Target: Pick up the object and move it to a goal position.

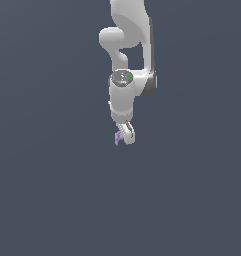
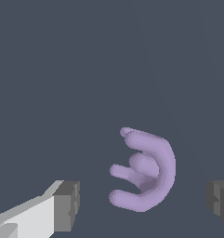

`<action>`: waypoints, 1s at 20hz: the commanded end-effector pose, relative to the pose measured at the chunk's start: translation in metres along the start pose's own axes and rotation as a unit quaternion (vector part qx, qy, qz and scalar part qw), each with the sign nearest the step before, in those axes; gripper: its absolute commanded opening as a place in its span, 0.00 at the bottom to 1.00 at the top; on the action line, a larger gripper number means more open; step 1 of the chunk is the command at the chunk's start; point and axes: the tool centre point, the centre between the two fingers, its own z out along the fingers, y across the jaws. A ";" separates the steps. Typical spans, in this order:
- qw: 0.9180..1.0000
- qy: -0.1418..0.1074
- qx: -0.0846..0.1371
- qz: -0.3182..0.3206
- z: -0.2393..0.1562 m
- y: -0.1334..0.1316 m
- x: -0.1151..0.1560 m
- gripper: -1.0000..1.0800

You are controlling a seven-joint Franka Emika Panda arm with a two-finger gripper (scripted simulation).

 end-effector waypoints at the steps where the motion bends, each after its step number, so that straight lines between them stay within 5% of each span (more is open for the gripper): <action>1: 0.999 0.001 0.001 0.033 0.002 0.004 -0.001 0.96; 20: 0.992 0.004 0.003 0.130 0.010 0.016 -0.005 0.96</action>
